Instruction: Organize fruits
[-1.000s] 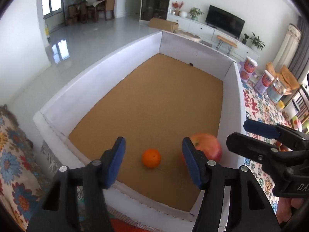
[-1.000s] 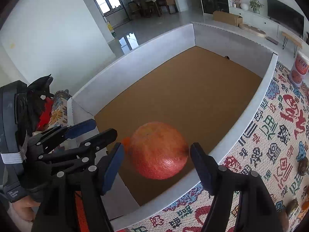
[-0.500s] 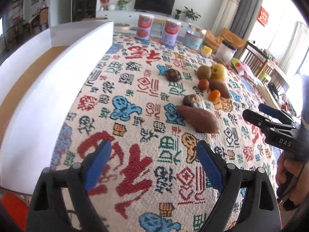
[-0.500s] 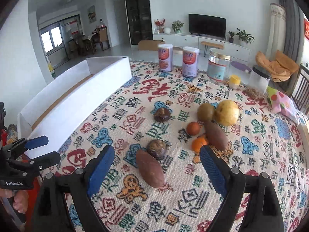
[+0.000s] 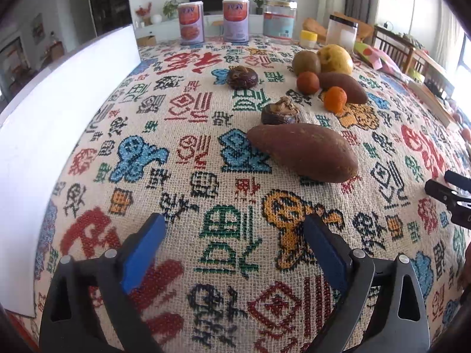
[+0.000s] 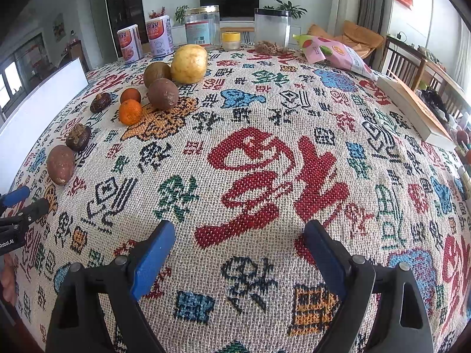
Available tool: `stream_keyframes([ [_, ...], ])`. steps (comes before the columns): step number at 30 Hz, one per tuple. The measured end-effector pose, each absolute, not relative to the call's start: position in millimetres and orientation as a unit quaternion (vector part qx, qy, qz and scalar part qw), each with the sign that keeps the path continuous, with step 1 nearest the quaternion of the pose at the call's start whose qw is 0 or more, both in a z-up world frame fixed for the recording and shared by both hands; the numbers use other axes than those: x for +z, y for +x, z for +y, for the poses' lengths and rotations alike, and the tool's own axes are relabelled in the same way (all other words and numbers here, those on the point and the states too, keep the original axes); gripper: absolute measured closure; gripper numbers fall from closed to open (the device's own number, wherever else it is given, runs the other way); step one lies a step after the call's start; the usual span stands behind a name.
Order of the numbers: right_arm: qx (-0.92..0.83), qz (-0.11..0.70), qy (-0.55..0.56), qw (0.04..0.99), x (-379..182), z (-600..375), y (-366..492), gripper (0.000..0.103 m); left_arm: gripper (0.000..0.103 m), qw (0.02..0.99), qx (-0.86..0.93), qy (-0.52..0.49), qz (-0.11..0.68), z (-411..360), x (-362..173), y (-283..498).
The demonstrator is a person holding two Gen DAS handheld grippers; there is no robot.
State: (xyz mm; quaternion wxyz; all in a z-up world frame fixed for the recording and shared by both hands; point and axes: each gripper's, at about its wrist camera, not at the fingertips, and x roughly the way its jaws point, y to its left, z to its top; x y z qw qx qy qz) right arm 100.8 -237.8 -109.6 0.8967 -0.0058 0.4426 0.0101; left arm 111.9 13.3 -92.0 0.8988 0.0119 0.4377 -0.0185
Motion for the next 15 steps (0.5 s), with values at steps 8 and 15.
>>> stream_keyframes([
  [8, 0.002, 0.453, -0.008, 0.891, -114.7, -238.1, 103.0, 0.000, 0.006, 0.899, -0.018, 0.011, 0.437, 13.8, -93.2, 112.8],
  [15, -0.029, 0.464, 0.000, 0.885, -111.7, -250.5, 138.9, 0.000, 0.006, 0.899, -0.018, 0.011, 0.437, 14.2, -93.3, 112.3],
])
